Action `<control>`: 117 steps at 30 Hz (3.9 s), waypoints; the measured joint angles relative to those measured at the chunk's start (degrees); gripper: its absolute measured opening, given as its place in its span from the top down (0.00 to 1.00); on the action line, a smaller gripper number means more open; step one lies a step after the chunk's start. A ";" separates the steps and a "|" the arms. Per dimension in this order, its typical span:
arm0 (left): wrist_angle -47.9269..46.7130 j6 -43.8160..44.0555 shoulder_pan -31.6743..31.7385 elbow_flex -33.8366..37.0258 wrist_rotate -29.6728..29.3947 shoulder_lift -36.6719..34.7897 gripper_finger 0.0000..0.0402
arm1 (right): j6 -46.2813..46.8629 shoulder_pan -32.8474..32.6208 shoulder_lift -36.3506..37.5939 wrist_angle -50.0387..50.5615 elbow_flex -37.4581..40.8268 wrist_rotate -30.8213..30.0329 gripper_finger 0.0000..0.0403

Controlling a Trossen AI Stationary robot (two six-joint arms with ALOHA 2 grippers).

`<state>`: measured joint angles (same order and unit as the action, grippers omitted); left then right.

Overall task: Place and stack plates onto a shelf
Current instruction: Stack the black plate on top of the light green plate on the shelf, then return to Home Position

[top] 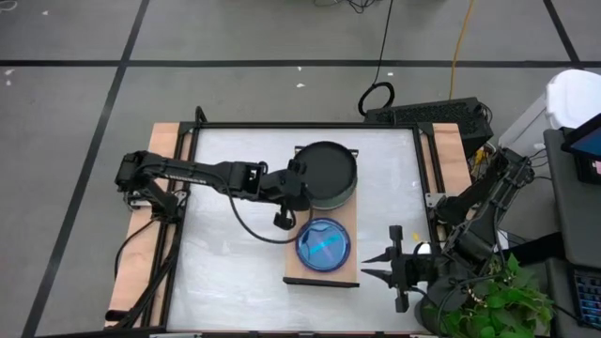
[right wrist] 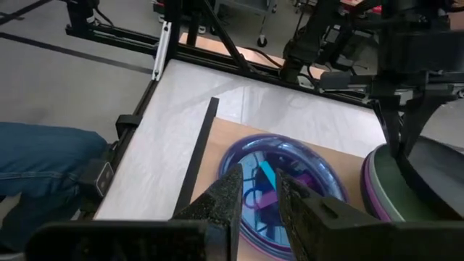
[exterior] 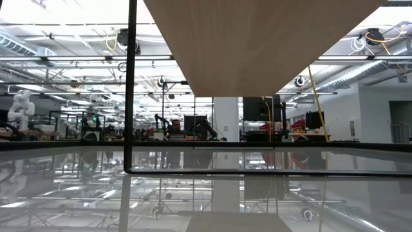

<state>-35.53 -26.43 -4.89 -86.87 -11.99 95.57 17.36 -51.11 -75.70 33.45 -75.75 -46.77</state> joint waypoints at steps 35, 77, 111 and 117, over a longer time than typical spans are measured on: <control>-7.22 14.35 -10.16 0.00 -4.96 -9.28 0.63 | -6.17 3.45 0.13 -4.97 5.77 -8.65 0.83; 40.99 11.20 -3.00 63.17 2.67 -53.52 0.99 | -24.98 27.62 42.45 -32.97 51.53 25.20 1.00; 53.39 14.57 9.75 76.45 20.60 -53.75 0.99 | -24.96 43.90 50.71 -47.28 70.58 43.94 1.00; 52.78 15.17 9.75 76.45 20.96 -53.75 0.99 | -24.24 46.24 50.78 -49.88 72.61 45.58 1.00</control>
<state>17.26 -11.26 4.86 -10.42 8.97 41.82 -6.88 -4.87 -24.92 -16.43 -3.13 -1.19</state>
